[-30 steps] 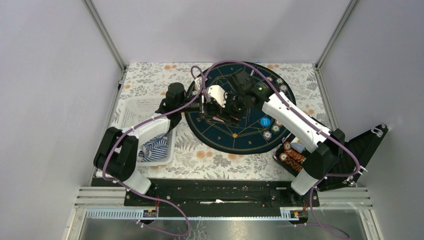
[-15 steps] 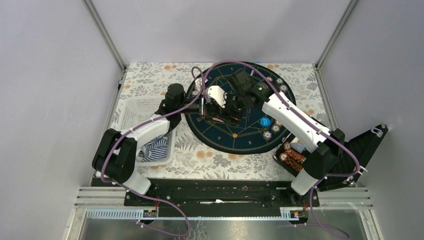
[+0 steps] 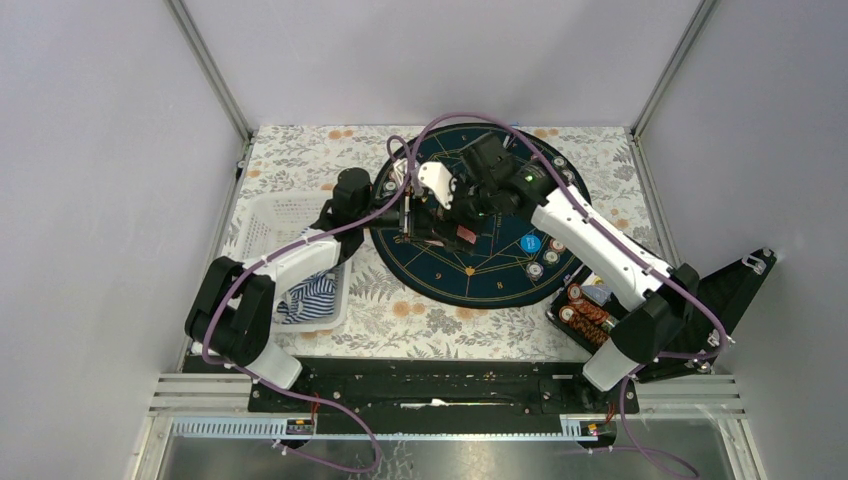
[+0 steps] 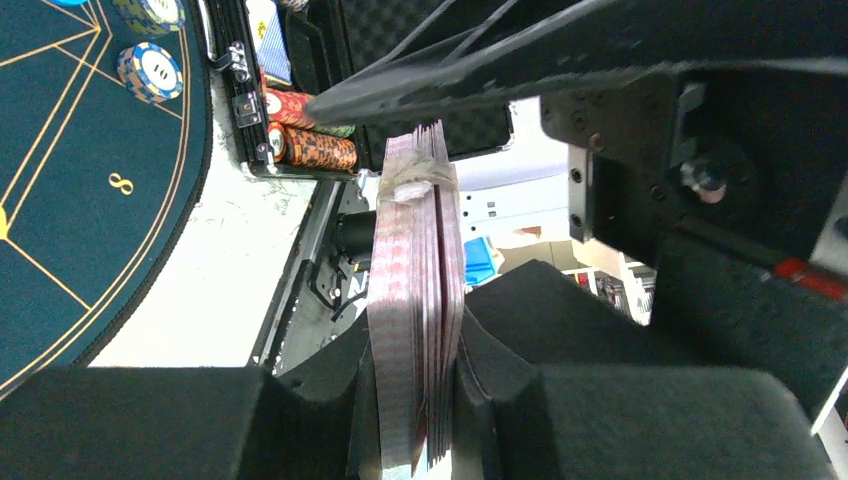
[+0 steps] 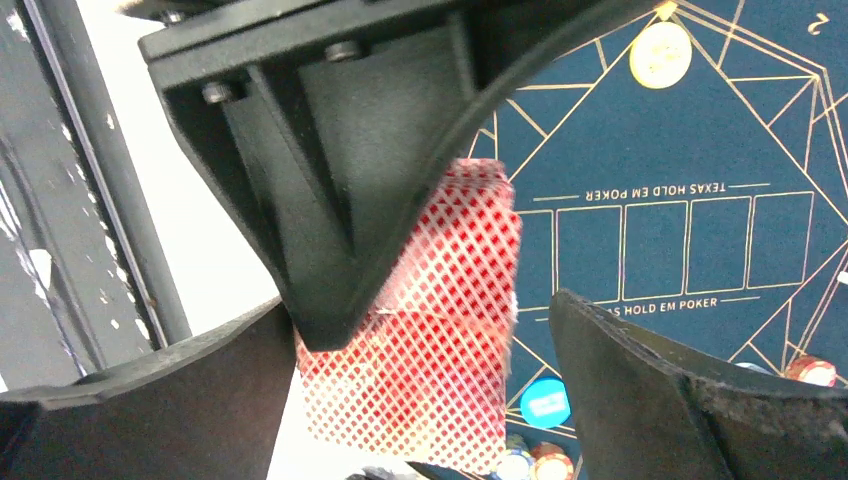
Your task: Distribute texas hold em gaming equipment
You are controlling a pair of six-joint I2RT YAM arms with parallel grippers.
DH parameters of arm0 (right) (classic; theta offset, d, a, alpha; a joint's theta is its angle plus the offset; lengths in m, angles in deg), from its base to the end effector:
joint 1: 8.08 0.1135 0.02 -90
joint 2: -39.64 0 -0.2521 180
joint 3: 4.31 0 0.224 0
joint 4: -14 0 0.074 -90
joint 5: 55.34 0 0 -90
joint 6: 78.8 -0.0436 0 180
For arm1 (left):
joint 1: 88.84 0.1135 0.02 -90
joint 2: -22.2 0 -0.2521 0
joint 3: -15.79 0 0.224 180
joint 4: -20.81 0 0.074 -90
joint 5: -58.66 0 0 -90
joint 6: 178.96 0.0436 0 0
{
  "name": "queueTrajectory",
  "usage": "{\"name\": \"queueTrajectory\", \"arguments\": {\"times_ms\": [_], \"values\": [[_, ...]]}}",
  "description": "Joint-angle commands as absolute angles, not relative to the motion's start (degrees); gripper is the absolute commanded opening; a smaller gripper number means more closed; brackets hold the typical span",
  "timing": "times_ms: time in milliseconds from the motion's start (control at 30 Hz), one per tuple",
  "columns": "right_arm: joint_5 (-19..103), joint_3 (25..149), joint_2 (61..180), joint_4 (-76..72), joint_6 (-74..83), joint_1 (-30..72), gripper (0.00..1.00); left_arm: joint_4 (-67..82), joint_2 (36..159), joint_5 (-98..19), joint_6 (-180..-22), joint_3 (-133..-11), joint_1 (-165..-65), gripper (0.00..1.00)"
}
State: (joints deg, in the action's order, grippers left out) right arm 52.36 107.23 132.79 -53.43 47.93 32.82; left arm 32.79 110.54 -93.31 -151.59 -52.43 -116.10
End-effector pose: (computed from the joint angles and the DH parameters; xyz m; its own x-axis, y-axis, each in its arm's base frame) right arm 0.2348 0.2209 0.3486 0.0056 -0.7489 -0.6627 -0.9620 0.1768 -0.2080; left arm 0.2638 -0.1792 0.2751 -0.9388 0.0143 -0.3441 0.3443 0.0656 -0.9366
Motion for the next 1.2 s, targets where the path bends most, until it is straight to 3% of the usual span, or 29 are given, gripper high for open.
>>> {"name": "queueTrajectory", "arguments": {"times_ms": [0,200,367,567,933,1167], "values": [[57.1,109.4,126.4,-44.6,38.1,28.8,1.0,40.8,109.1,-97.2,-153.2,-53.3,-113.5,0.12],[72.6,105.1,121.3,-31.7,16.9,13.8,1.0,53.7,108.2,-100.5,-160.7,-50.9,-109.7,0.06],[73.4,97.6,117.4,-22.4,4.9,9.7,1.0,63.4,107.0,-101.1,-166.4,-49.4,-108.9,0.08],[83.0,82.5,115.7,-3.3,-14.8,4.3,1.0,73.0,106.5,-100.7,-173.3,-48.8,-108.6,0.11],[93.5,71.5,117.0,15.4,-31.4,3.7,1.0,77.6,107.4,-98.8,-177.4,-48.7,-108.5,0.14],[95.3,71.5,118.0,16.2,-32.2,5.5,1.0,78.2,107.7,-98.3,-177.8,-48.3,-108.5,0.14]]}}
